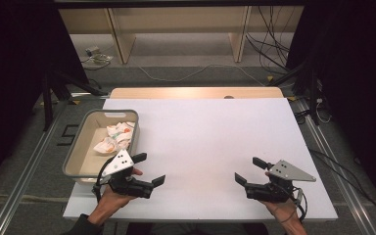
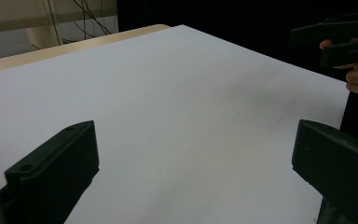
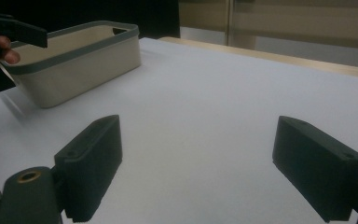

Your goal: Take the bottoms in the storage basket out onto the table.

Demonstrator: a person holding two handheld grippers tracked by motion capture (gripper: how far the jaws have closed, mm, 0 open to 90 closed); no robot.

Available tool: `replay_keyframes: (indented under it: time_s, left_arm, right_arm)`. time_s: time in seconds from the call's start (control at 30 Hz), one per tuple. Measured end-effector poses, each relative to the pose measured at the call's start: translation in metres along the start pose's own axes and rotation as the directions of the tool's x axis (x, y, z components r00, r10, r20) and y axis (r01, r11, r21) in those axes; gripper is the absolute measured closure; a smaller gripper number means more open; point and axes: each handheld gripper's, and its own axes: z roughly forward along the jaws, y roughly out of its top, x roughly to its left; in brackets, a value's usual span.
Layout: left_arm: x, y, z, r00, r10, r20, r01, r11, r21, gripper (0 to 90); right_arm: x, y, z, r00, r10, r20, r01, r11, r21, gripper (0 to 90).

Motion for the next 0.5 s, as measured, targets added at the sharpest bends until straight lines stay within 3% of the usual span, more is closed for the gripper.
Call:
replay_keyframes:
  time_s: [0.33,0.5]
  left_arm:
    - [0.0001,0.0007,0.0007,0.9999,0.007,-0.011,-0.007,1.0,-0.006,0.0]
    - [0.0017,0.0031,0.0004,0.9996,-0.018,-0.02,0.018,0.9996,-0.023,0.0]
  right_arm:
    - [0.0008,0.0005,0.0004,1.0,0.003,0.004,-0.003,1.0,-0.008,16.5]
    - [0.0005,0.0007,0.0002,1.0,0.005,0.006,-0.005,1.0,-0.007,16.5]
